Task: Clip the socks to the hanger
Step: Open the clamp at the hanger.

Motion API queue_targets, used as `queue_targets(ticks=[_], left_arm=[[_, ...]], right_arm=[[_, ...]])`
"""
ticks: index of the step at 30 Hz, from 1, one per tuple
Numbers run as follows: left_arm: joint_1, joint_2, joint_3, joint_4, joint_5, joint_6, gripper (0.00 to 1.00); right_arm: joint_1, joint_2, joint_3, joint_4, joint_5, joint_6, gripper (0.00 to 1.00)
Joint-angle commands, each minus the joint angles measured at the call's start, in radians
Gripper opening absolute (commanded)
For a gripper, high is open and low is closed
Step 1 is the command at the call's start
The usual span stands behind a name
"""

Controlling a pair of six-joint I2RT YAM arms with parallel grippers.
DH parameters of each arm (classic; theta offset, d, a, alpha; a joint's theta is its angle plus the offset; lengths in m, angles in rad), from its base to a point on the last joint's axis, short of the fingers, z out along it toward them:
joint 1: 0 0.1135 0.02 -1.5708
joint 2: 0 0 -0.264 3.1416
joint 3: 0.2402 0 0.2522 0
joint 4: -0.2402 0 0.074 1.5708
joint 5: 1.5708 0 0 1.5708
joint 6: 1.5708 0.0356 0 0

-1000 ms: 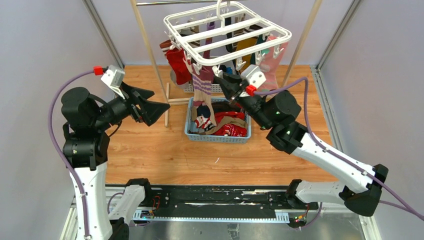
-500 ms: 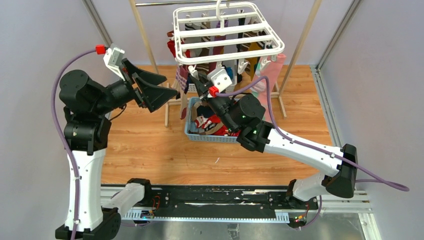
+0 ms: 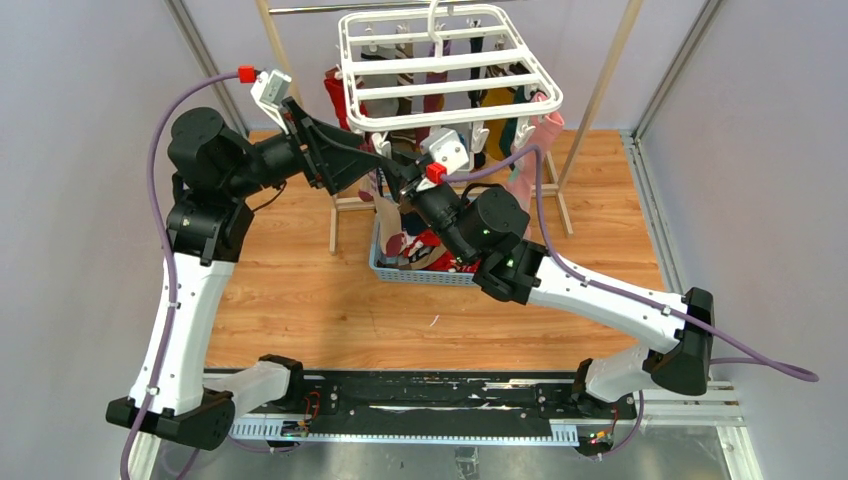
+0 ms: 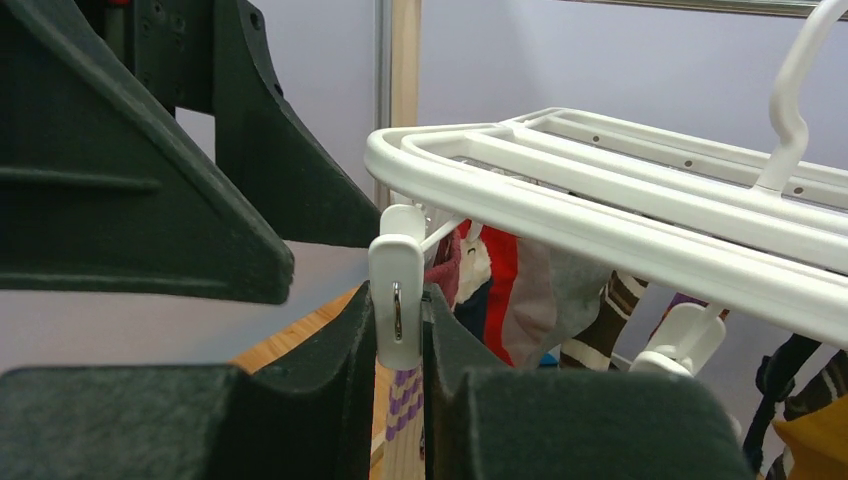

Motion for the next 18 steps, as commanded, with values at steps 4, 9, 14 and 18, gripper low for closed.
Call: queue_targets(ticks=[4, 9, 14, 18], left_arm=[[-0.065, 0.022, 0.038, 0.019, -0.046, 0.049, 0.83], [-0.073, 0.022, 0.04, 0.025, -0.064, 0.042, 0.81], [-0.085, 0.044, 0.066, 0.034, -0.083, 0.021, 0.77], [-0.104, 0.062, 0.066, 0.053, -0.108, 0.003, 0.75]], right_arm=[[0.025, 0.008, 0.079, -0.103, -0.047, 0.108, 0.0], [0.025, 0.01, 0.079, -0.116, -0.059, 0.112, 0.0], [0.025, 0.015, 0.081, -0.128, -0.06, 0.114, 0.0], [0.025, 0.019, 0.088, -0.137, -0.063, 0.114, 0.0]])
